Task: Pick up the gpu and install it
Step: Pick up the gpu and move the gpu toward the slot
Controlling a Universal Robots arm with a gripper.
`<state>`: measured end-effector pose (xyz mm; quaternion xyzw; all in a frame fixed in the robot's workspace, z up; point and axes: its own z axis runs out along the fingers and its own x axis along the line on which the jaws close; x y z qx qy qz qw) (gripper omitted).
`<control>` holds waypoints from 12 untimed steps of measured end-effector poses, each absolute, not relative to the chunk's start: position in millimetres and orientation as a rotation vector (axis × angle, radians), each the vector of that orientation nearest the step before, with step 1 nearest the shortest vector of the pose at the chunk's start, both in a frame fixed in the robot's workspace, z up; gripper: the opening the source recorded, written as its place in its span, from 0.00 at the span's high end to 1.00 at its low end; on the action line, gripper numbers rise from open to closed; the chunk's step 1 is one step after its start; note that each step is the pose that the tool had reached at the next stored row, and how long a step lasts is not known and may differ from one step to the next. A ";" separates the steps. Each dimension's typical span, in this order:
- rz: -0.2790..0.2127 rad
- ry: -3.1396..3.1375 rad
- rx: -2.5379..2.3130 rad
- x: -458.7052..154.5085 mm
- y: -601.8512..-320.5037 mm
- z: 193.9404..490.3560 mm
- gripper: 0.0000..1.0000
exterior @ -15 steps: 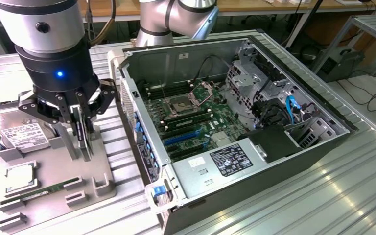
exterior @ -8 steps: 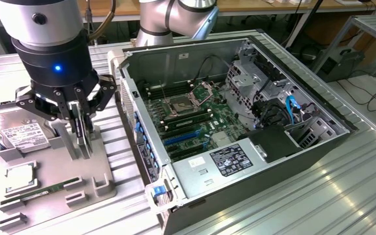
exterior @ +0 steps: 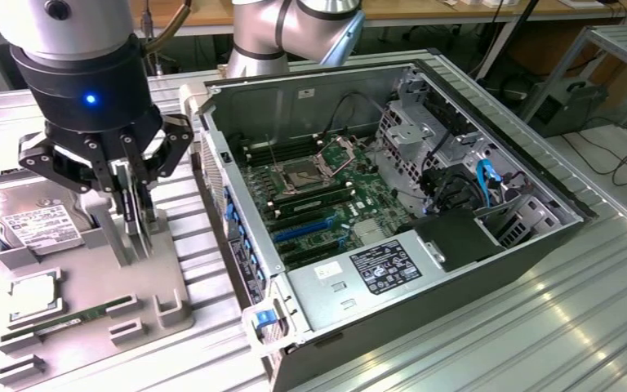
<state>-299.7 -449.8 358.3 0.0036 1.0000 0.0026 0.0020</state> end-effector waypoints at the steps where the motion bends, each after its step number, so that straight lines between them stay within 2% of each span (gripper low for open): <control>1: 0.008 3.138 0.011 -299.7 -449.8 360.2 0.72; 12: 0.008 3.138 0.011 -299.7 -449.8 372.6 0.72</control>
